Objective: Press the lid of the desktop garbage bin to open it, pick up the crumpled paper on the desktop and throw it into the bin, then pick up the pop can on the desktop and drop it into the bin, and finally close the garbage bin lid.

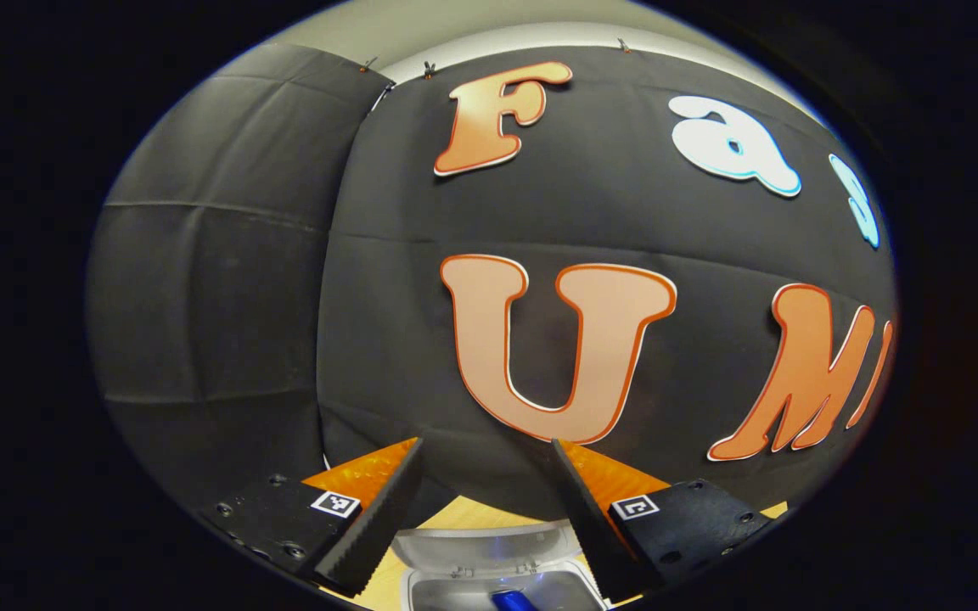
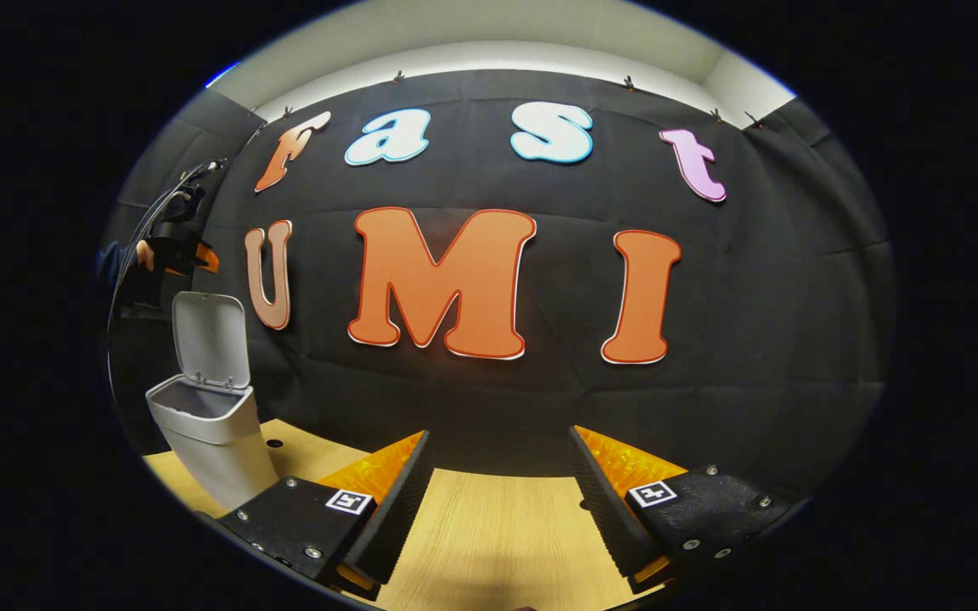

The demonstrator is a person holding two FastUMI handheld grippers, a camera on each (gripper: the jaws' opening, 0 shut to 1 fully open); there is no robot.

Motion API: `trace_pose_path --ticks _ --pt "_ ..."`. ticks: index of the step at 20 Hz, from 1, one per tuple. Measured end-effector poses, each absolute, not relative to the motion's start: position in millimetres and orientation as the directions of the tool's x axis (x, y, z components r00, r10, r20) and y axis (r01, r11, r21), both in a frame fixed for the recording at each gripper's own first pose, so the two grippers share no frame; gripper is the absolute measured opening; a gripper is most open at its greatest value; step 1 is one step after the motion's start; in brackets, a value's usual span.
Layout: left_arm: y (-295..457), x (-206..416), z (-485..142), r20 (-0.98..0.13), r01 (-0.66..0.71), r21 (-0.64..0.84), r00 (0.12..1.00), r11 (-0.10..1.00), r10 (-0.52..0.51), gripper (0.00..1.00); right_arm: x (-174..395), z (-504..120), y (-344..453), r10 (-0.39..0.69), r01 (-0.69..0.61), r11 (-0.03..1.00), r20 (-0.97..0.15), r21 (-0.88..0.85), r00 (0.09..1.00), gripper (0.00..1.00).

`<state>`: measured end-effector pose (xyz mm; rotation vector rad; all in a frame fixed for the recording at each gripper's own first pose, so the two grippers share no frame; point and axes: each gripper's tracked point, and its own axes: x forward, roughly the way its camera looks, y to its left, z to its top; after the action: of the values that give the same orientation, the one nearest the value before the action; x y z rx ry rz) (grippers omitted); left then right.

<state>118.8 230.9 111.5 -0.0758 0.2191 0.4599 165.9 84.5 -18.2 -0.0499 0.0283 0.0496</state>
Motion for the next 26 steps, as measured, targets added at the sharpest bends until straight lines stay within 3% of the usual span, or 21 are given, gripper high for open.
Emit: trace_pose_path --ticks 4,17,26 --pt "223 129 75 -0.335 -0.425 -0.043 0.859 0.904 0.388 0.89 164 -19 79 0.031 -0.032 0.998 -0.031 -0.057 0.999 0.94" --pt "190 91 55 -0.479 -0.366 -0.043 0.824 0.93 0.302 0.93 164 -23 83 0.055 -0.056 0.997 -0.03 -0.046 0.998 0.94" --pt "152 47 8 -0.699 -0.362 -0.049 0.678 0.931 0.227 0.93 165 -21 91 0.086 -0.087 0.995 -0.017 -0.05 0.996 0.94"
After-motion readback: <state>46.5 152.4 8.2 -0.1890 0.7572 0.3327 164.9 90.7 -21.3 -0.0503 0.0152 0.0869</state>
